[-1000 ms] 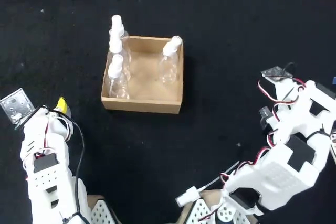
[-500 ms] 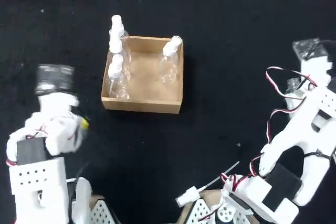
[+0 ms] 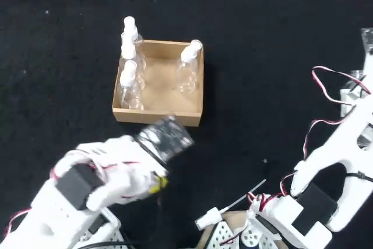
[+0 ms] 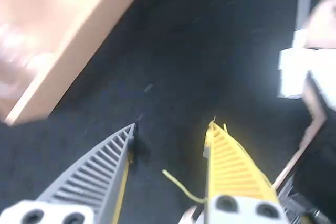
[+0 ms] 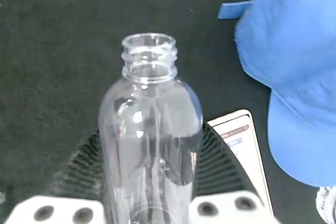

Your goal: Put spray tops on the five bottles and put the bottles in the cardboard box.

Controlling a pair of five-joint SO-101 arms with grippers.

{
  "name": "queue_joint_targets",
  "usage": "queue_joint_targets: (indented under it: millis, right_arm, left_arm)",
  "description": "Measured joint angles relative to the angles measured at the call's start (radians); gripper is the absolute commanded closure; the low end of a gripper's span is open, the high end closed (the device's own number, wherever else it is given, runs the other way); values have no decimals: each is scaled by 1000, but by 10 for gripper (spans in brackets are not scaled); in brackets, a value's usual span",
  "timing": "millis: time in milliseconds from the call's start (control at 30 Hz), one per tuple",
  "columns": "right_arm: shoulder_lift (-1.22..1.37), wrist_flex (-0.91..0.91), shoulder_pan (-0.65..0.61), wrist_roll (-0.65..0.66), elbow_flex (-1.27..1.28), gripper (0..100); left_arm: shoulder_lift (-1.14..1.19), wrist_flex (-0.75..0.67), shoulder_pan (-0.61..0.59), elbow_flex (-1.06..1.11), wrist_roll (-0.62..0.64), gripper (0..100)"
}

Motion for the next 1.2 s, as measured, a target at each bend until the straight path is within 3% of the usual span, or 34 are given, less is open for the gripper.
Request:
queue_joint_targets:
  millis: [133,500,933,1200]
  right_arm:
    - [0,0,20,0,0,988]
    - [0,0,29,0,-41,988]
    - [0,0,29,15,-41,988]
    - [0,0,29,21,-41,988]
  left_arm:
    - [48,-180,152,146,54,702]
    - [483,-552,333,196,181,702]
    - [695,-726,446,196,397,701]
    - [706,-733,489,192,416,701]
